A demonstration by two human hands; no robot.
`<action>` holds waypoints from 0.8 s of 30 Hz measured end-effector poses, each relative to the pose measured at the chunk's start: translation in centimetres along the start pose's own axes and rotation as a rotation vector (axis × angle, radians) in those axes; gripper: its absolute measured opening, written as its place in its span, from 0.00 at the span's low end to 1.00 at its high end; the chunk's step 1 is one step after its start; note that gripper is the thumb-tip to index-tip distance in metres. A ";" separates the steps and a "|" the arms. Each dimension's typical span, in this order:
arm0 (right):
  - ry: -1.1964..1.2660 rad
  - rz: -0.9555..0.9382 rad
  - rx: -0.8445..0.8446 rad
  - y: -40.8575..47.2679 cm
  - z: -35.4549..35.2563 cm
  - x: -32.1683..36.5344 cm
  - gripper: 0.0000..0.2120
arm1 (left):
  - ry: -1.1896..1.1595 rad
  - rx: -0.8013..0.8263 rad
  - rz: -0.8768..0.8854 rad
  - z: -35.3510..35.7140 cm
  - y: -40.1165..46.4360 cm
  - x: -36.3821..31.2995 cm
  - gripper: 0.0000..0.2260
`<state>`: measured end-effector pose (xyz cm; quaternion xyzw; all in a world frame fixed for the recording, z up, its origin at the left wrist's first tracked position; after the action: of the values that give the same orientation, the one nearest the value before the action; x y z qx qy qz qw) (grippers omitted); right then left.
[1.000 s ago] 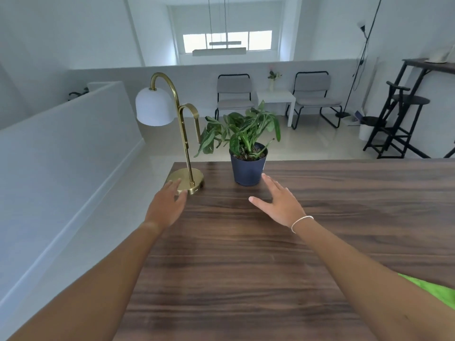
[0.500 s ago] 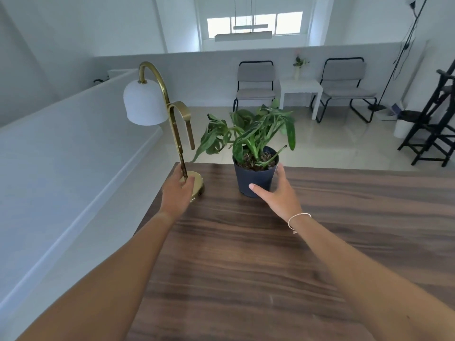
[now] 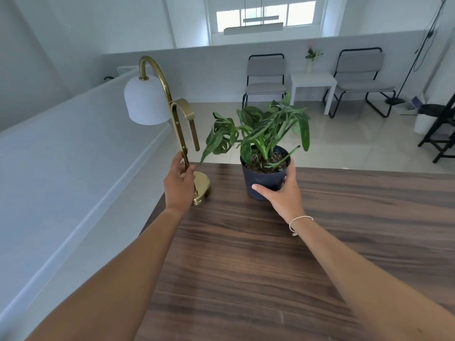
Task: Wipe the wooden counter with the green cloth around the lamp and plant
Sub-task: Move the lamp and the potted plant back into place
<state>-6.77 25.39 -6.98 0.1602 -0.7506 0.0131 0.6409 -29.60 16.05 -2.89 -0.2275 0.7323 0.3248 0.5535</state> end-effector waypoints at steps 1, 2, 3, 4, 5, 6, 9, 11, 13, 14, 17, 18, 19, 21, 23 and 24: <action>0.010 -0.005 -0.001 0.1 0.1 0.0 0.51 | -0.020 0.000 -0.002 -0.1 0.1 0.0 0.19; 0.016 -0.009 0.000 0.1 0.2 0.0 0.51 | -0.041 0.001 -0.004 -0.2 0.2 -0.1 0.18; 0.027 -0.014 0.001 0.2 0.3 -0.1 0.51 | -0.064 0.006 -0.002 -0.2 0.3 -0.2 0.17; 0.036 -0.014 0.003 0.3 0.3 -0.1 0.52 | -0.085 0.012 0.002 -0.3 0.2 -0.3 0.17; 0.045 -0.015 0.004 0.3 0.4 -0.2 0.53 | -0.102 0.019 0.002 -0.3 0.2 -0.4 0.16; 0.051 -0.016 0.004 0.3 0.5 -0.2 0.53 | -0.119 0.027 0.000 -0.4 0.2 -0.4 0.16; 0.056 -0.014 0.003 0.4 0.5 -0.3 0.54 | -0.188 0.033 -0.027 -0.6 0.4 -0.6 0.15; 0.054 -0.016 0.001 0.4 0.5 -0.4 0.54 | -0.201 0.050 -0.018 -0.8 0.6 -1.1 0.15; 0.054 -0.019 0.001 0.5 0.5 -0.5 0.54 | -0.209 0.101 -0.010 -0.9 0.6 -1.6 0.16; 0.051 -0.021 0.001 0.5 0.5 -0.5 0.53 | -0.220 0.129 -0.011 -1.0 0.6 -1.9 0.16; 0.050 -0.024 0.000 0.6 0.6 -0.6 0.53 | -0.243 0.176 0.006 -1.0 0.8 -2.9 0.14; 0.053 -0.025 0.000 0.6 0.6 -0.6 0.53 | -0.246 0.180 0.021 -1.1 1.0 -3.4 0.12; 0.057 -0.024 0.001 0.6 0.7 -0.6 0.53 | -0.247 0.182 0.036 -1.1 1.2 -3.8 0.11; 0.061 -0.023 0.002 0.7 0.8 -0.6 0.54 | -0.257 0.190 0.054 -1.1 1.6 -4.6 0.10; 0.056 -0.021 -0.005 0.6 0.9 -0.5 0.55 | -0.283 0.204 0.058 -1.1 1.9 -5.1 0.09; 0.051 -0.022 -0.010 0.7 0.9 -0.5 0.55 | -0.295 0.210 0.055 -1.1 2.0 -5.1 0.09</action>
<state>-7.74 25.93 -7.55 0.1647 -0.7322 0.0067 0.6608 -30.24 16.53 2.68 -0.0982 0.6791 0.2912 0.6666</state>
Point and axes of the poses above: each hand's wrist, its own y-axis towards the middle knuckle, its own z-axis out of the palm, x = y × z, the point moved 4 cm from there along y, towards the middle knuckle, and after that the axes turned 3 degrees about -y, right-handed, at the moved point
